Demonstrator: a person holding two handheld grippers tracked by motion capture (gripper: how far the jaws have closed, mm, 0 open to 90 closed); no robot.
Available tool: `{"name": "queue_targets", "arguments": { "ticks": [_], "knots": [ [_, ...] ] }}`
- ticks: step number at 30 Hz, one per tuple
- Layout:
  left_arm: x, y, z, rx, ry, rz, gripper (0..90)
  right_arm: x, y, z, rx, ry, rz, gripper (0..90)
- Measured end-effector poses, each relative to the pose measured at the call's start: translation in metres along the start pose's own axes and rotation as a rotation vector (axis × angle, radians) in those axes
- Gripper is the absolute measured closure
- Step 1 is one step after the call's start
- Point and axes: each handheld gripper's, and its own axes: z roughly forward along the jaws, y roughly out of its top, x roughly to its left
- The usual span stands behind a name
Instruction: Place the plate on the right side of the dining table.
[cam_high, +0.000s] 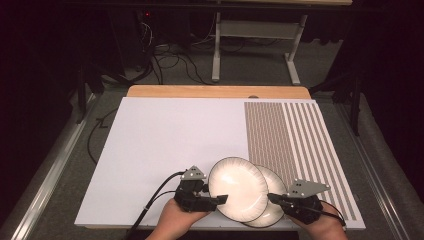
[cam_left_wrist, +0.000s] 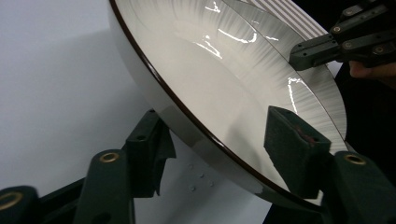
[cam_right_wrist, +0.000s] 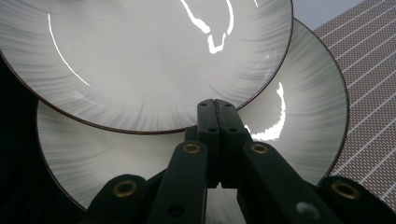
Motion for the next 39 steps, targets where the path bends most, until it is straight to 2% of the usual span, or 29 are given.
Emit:
{"name": "queue_targets", "arguments": {
  "ticks": [10, 18, 23, 28, 39],
  "knots": [
    [0.005, 0.003, -0.003, -0.013, -0.005, -0.068, 54.5, 0.000, 0.000, -0.002, -0.010, -0.013, 0.001, 90.0],
    [0.005, 0.005, 0.001, -0.035, 0.007, -0.096, 62.6, -0.001, -0.001, -0.008, -0.029, -0.026, 0.004, 90.0],
    [0.006, 0.004, 0.003, -0.044, 0.024, -0.096, 66.4, 0.000, 0.001, -0.012, -0.055, -0.020, -0.001, 90.0],
    [0.006, 0.005, 0.003, -0.065, 0.012, -0.109, 69.1, 0.004, 0.002, -0.013, -0.057, -0.034, -0.032, 90.0],
    [0.007, 0.009, -0.006, -0.162, 0.009, -0.103, 75.7, -0.006, 0.001, -0.028, -0.164, -0.078, 0.024, 87.4]
  ]
}}
